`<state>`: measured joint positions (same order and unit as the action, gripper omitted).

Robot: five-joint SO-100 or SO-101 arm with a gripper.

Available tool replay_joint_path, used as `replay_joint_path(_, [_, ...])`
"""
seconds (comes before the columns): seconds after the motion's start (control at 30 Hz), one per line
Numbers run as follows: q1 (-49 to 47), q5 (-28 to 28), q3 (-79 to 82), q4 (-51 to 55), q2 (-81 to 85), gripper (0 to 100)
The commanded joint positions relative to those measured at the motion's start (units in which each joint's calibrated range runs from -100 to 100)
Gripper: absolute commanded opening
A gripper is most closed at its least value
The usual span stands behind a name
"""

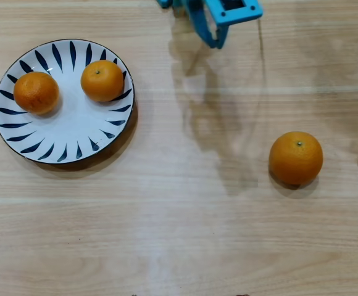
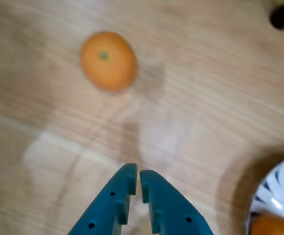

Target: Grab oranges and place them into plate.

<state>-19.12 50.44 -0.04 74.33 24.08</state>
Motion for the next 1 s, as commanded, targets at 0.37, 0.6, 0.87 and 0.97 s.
replay_joint_path(0.37, [-10.56, 2.56, 31.14, -66.73, -11.82, 2])
replay_joint_path(0.6, [-10.56, 2.56, 40.83, -82.02, -12.41, 2])
replay_joint_path(0.87, [-12.73, 2.56, 40.83, -82.8, -12.92, 27])
replay_joint_path(0.97, [-13.54, 2.61, 40.47, -82.97, -14.36, 39])
